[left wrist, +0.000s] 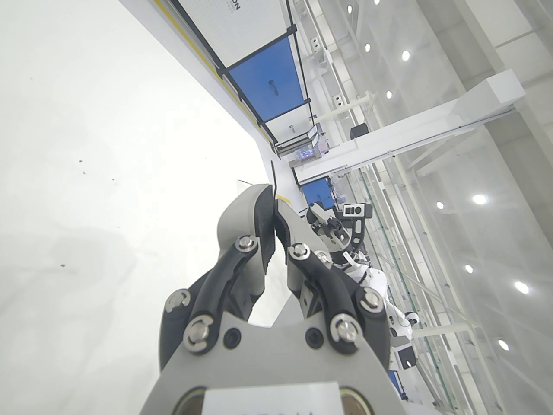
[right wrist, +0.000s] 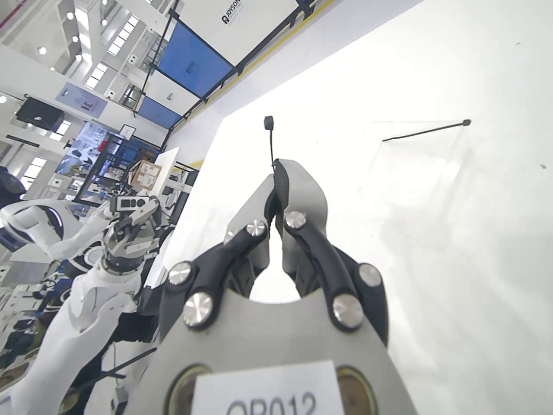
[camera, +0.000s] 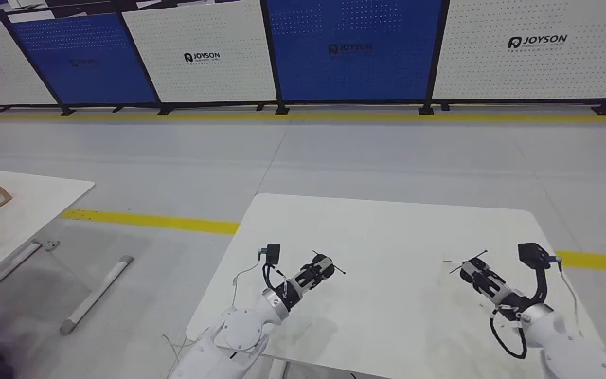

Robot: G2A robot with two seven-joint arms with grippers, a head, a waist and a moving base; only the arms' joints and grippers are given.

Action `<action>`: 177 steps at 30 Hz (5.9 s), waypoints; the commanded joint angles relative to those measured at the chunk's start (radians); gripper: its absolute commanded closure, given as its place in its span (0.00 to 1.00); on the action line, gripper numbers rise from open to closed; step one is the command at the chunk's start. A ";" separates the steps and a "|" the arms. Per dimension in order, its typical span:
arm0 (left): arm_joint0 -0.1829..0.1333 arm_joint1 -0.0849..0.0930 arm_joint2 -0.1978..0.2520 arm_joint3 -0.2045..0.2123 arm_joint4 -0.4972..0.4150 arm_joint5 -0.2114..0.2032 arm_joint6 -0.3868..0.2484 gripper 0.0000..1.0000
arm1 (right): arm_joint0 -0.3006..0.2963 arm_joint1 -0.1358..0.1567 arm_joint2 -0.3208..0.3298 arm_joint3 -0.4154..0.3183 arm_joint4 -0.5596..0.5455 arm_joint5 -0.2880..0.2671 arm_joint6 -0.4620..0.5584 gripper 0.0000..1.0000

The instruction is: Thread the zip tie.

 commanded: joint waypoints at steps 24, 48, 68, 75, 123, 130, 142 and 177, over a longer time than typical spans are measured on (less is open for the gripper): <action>0.000 0.000 0.000 0.000 0.000 0.000 0.000 1.00 | -0.155 -0.029 -0.230 -0.118 -0.183 -0.099 -0.340 1.00; -0.041 -0.027 0.147 -0.032 0.213 0.153 0.178 1.00 | -0.155 -0.029 -0.230 -0.118 -0.183 -0.099 -0.340 1.00; -0.054 -0.039 0.162 -0.010 0.078 0.102 0.160 1.00 | -0.155 -0.029 -0.230 -0.118 -0.183 -0.099 -0.340 1.00; -0.069 -0.040 0.145 0.019 0.039 0.094 0.143 1.00 | -0.155 -0.029 -0.230 -0.118 -0.183 -0.099 -0.340 1.00; -0.069 -0.040 0.145 0.019 0.039 0.094 0.143 1.00 | -0.159 -0.037 -0.217 -0.100 0.092 -0.169 -0.293 1.00; -0.069 -0.040 0.145 0.019 0.039 0.094 0.143 1.00 | -0.184 -0.045 -0.250 -0.086 0.097 -0.245 -0.383 1.00; -0.069 -0.040 0.145 0.019 0.039 0.094 0.143 1.00 | -0.141 -0.088 -0.426 -0.010 -0.084 -0.189 -0.684 1.00; -0.069 -0.040 0.145 0.019 0.039 0.094 0.143 1.00 | -0.070 -0.103 -0.447 0.008 -0.025 -0.060 -0.575 1.00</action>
